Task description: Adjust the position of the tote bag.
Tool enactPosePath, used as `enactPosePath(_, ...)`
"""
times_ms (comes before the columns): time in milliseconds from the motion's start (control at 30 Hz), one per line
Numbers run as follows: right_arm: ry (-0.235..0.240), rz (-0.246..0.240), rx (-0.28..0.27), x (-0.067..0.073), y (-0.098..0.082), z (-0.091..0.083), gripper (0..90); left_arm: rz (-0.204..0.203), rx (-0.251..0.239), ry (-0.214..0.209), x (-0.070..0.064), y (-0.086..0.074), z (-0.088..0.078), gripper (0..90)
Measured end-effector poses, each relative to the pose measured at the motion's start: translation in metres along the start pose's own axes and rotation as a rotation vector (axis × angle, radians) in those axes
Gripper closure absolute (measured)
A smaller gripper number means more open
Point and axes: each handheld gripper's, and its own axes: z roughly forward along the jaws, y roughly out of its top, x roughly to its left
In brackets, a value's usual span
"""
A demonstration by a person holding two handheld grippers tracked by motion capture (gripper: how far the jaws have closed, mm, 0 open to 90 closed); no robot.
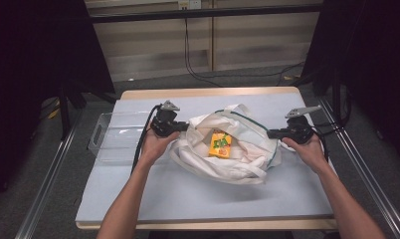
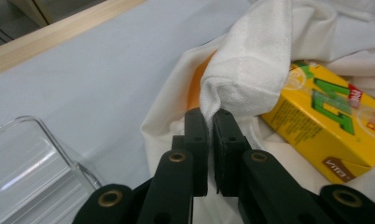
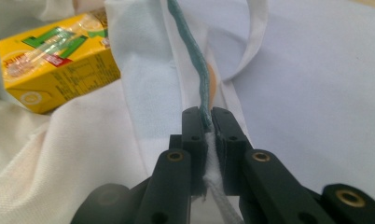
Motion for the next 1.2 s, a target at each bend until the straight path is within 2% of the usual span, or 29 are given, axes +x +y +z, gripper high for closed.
enactPosePath(33, -0.015, -0.008, 0.011, 0.0, 0.0, 0.001, 84.2, -0.006, 0.007, 0.015, 0.001, -0.001, 0.0, 86.0)
enactPosePath(67, -0.022, -0.017, 0.021, -0.002, -0.001, 0.002, 84.3, -0.018, -0.002, 0.012, 0.002, -0.002, 0.001, 86.1)
enactPosePath(100, -0.025, -0.011, 0.023, -0.002, -0.001, 0.003, 84.3, -0.016, 0.016, 0.006, 0.005, -0.002, 0.001, 86.1)
enactPosePath(133, -0.039, -0.012, 0.028, -0.004, -0.002, 0.003, 84.4, -0.005, 0.026, 0.024, 0.005, -0.002, 0.001, 86.2)
enactPosePath(167, -0.04, -0.016, 0.033, -0.005, -0.002, 0.003, 84.4, -0.019, 0.03, 0.023, 0.003, -0.002, 0.002, 86.3)
enactPosePath(233, -0.053, -0.002, 0.035, -0.005, -0.002, 0.005, 84.5, -0.014, 0.041, 0.032, 0.003, -0.001, 0.003, 86.3)
enactPosePath(267, -0.055, -0.005, 0.03, -0.004, -0.002, 0.006, 84.6, -0.039, 0.031, 0.023, 0.003, -0.001, 0.004, 86.3)
enactPosePath(333, -0.059, -0.006, 0.02, -0.001, 0.001, 0.01, 84.8, -0.045, 0.031, 0.016, 0.004, 0.002, 0.006, 86.3)
enactPosePath(467, -0.03, -0.015, 0.007, 0.002, 0.005, 0.016, 85.0, -0.024, 0.056, 0.002, 0.002, 0.005, 0.012, 86.2)
enactPosePath(500, -0.02, -0.007, 0.001, 0.002, 0.005, 0.017, 85.0, -0.01, 0.072, 0.011, 0.002, 0.006, 0.013, 86.2)
enactPosePath(533, -0.018, 0.002, -0.003, 0.002, 0.005, 0.018, 85.0, -0.01, 0.066, 0.014, 0.001, 0.007, 0.015, 86.1)
enactPosePath(600, 0.019, 0.04, -0.027, 0.001, 0.005, 0.023, 85.0, -0.002, 0.083, 0.025, -0.001, 0.009, 0.018, 86.1)
enactPosePath(667, -0.016, 0.011, 0.002, 0.008, 0.008, 0.03, 85.0, 0.006, 0.103, 0.019, -0.001, 0.009, 0.019, 86.1)
enactPosePath(733, -0.017, -0.033, 0.038, 0.011, 0.008, 0.038, 85.1, 0.0, 0.116, 0.011, -0.002, 0.01, 0.018, 86.1)
enactPosePath(767, -0.027, -0.02, 0.045, 0.011, 0.008, 0.038, 85.1, 0.001, 0.112, 0.043, -0.004, 0.009, 0.019, 86.1)
enactPosePath(800, -0.031, -0.008, 0.047, 0.008, 0.006, 0.039, 85.1, 0.004, 0.117, 0.04, -0.004, 0.009, 0.02, 86.0)
enactPosePath(833, -0.056, -0.014, 0.069, 0.008, 0.005, 0.04, 85.0, 0.001, 0.115, 0.045, -0.005, 0.009, 0.021, 86.0)
enactPosePath(867, -0.069, -0.018, 0.091, 0.007, 0.004, 0.041, 85.0, 0.015, 0.125, 0.044, -0.004, 0.01, 0.02, 85.8)
enactPosePath(900, -0.066, -0.011, 0.089, 0.006, 0.003, 0.041, 84.9, 0.004, 0.115, 0.043, -0.005, 0.009, 0.02, 85.4)
enactPosePath(933, -0.059, 0.0, 0.081, 0.006, 0.003, 0.04, 84.6, 0.01, 0.113, 0.047, -0.005, 0.008, 0.018, 84.4)
enactPosePath(1000, -0.043, 0.011, 0.049, 0.007, 0.003, 0.037, 83.4, 0.016, 0.105, 0.028, -0.005, 0.007, 0.013, 78.4)
enactPosePath(1100, -0.021, 0.008, 0.011, 0.01, 0.004, 0.031, 76.6, -0.009, 0.035, -0.016, -0.004, 0.005, 0.0, 69.6)
enactPosePath(1167, -0.018, 0.002, -0.008, 0.011, 0.004, 0.026, 72.1, 0.004, 0.024, -0.001, -0.005, 0.004, -0.005, 63.6)
enactPosePath(1200, -0.009, 0.005, -0.018, 0.011, 0.004, 0.024, 70.1, 0.014, 0.012, -0.013, -0.006, 0.003, -0.008, 62.3)
